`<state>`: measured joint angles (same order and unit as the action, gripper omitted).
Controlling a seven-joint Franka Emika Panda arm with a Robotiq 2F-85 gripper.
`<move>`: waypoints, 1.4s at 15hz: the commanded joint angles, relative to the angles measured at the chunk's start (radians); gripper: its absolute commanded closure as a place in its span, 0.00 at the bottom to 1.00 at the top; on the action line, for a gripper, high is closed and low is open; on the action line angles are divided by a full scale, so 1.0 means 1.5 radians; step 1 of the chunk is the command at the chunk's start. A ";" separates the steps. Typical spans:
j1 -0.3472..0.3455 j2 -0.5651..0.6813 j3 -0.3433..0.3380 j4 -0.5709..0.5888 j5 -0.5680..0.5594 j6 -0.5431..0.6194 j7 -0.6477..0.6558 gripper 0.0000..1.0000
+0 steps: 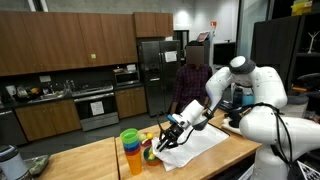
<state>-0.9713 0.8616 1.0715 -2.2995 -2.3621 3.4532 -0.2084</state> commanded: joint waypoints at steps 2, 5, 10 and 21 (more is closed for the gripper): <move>0.037 -0.013 -0.014 -0.008 0.049 0.005 -0.045 0.80; 0.030 -0.002 0.001 0.000 -0.004 -0.002 0.007 0.73; 0.021 -0.002 0.001 -0.001 -0.006 -0.002 0.007 0.73; 0.118 -0.042 -0.051 0.008 0.101 -0.032 -0.040 0.01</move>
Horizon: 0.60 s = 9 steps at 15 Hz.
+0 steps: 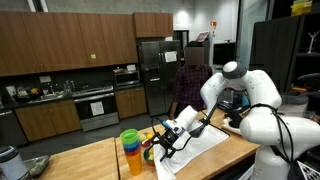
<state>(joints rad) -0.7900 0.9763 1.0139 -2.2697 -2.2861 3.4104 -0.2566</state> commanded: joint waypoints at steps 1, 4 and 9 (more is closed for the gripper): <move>-0.034 -0.143 0.015 -0.024 0.030 -0.014 0.025 0.00; -0.051 -0.214 0.038 -0.035 0.000 -0.018 0.063 0.00; -0.007 -0.359 0.017 -0.034 -0.061 0.017 0.182 0.00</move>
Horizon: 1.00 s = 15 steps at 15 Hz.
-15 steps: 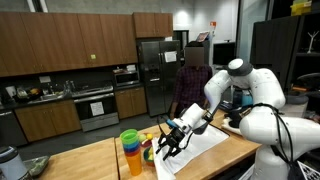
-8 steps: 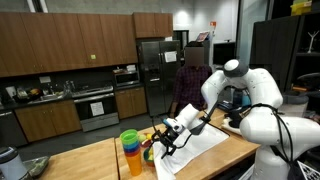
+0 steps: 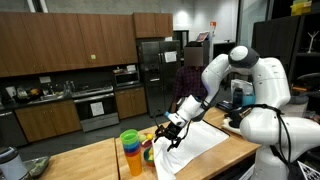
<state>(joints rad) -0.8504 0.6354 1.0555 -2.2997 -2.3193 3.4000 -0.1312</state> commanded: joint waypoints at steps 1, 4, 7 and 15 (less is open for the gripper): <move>0.056 -0.161 -0.029 -0.006 -0.063 0.046 0.132 0.00; 0.097 -0.219 0.001 -0.050 -0.138 0.047 0.253 0.00; 0.164 -0.258 -0.002 -0.089 -0.211 0.041 0.371 0.00; 0.232 -0.250 -0.048 -0.127 -0.194 0.031 0.355 0.00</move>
